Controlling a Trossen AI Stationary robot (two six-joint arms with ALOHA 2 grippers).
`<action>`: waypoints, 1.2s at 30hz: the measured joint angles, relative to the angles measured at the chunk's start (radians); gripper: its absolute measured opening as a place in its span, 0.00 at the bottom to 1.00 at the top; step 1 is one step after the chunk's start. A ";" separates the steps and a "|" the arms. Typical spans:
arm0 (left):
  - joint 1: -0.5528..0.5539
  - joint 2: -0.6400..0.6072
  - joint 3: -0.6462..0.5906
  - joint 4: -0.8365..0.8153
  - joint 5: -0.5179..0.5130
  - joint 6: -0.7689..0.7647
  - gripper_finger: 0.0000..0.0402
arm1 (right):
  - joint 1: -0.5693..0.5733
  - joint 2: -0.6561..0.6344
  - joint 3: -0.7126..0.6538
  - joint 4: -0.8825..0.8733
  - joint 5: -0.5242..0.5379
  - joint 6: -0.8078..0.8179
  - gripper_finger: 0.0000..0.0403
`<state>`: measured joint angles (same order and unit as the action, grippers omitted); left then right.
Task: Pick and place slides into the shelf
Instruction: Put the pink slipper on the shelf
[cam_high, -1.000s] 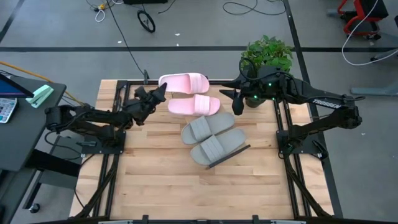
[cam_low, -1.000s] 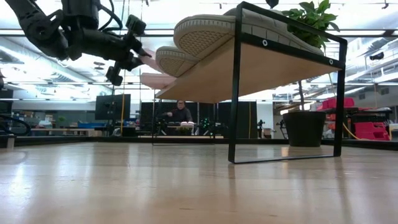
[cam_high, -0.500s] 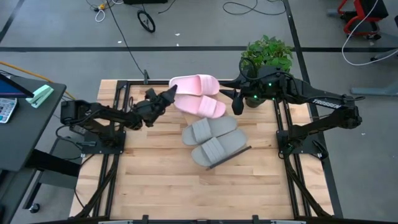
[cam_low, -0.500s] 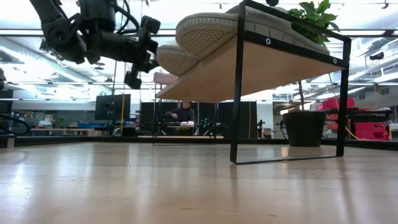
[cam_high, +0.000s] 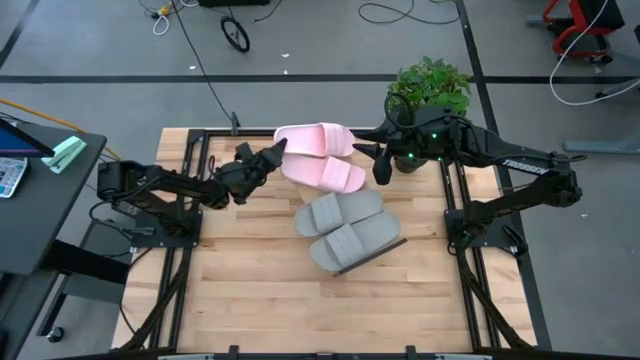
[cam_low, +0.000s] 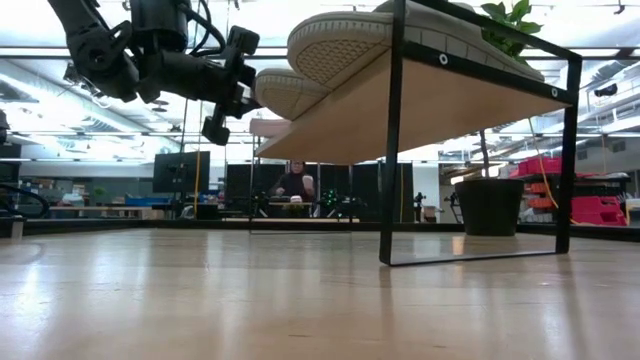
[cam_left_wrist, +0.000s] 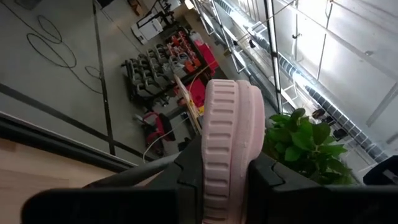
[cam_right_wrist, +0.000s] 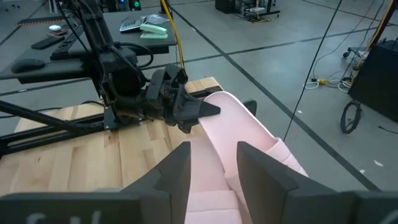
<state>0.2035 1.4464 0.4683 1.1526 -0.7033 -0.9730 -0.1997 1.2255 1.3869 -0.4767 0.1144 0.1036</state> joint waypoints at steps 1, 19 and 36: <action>0.000 -0.001 0.000 0.000 0.000 0.011 0.17 | 0.000 0.000 0.000 0.000 0.000 0.000 0.33; 0.001 -0.272 -0.001 -0.397 0.025 0.116 0.17 | 0.000 0.000 0.000 -0.001 0.000 -0.014 0.33; -0.001 -0.294 -0.002 -0.463 0.016 -0.302 0.17 | 0.000 0.000 0.000 -0.001 0.000 -0.017 0.33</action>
<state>0.2028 1.1519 0.4667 0.6897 -0.6871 -1.2746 -0.1995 1.2257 1.3869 -0.4778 0.1146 0.0864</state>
